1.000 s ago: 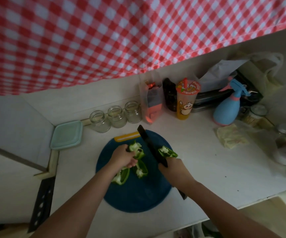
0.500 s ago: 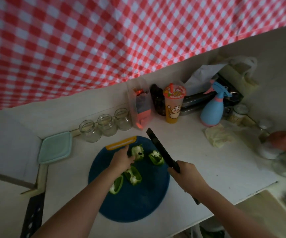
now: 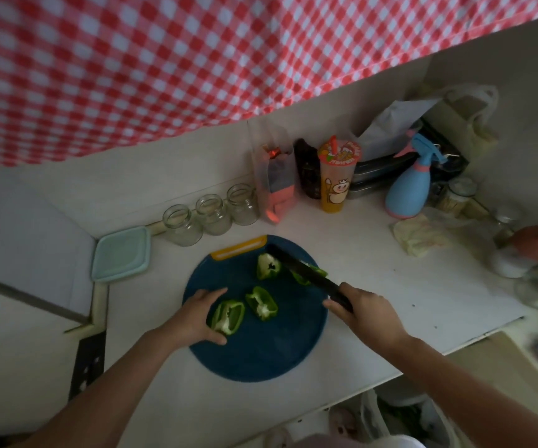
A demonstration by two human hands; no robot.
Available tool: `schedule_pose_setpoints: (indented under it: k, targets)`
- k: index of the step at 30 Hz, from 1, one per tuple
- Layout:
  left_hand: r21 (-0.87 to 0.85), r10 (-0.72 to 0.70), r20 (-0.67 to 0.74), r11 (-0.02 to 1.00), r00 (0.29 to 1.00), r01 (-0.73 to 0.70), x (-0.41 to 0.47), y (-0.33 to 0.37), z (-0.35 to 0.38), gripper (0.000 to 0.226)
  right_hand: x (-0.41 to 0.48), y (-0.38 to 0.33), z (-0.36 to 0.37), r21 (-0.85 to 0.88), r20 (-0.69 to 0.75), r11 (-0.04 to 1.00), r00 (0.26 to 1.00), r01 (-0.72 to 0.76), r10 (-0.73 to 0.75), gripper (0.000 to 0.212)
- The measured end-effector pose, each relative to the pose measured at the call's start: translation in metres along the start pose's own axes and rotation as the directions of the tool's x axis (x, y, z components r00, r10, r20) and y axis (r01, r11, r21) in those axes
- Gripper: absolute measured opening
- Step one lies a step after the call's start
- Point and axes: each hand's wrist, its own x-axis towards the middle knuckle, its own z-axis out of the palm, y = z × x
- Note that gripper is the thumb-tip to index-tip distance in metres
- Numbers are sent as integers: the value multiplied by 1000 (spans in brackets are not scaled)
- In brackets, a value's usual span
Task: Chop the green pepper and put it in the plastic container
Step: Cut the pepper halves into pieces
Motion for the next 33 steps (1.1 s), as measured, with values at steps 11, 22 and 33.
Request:
schedule_pose_setpoints:
  k: [11, 22, 33]
  targets:
    - [-124, -2, -246, 992, 969, -30, 6, 13, 16, 77, -33, 40, 19, -89, -66, 963, 966, -256, 251, 27]
    - [-206, 256, -270, 926, 928, -316, 0, 101, -15, 79, -15, 41, 23, -28, -48, 902, 902, -431, 429, 37]
    - [-452, 362, -42, 825, 931, -341, 6, 160, -2, 75, -14, 42, 24, -4, -99, 895, 891, -447, 444, 35]
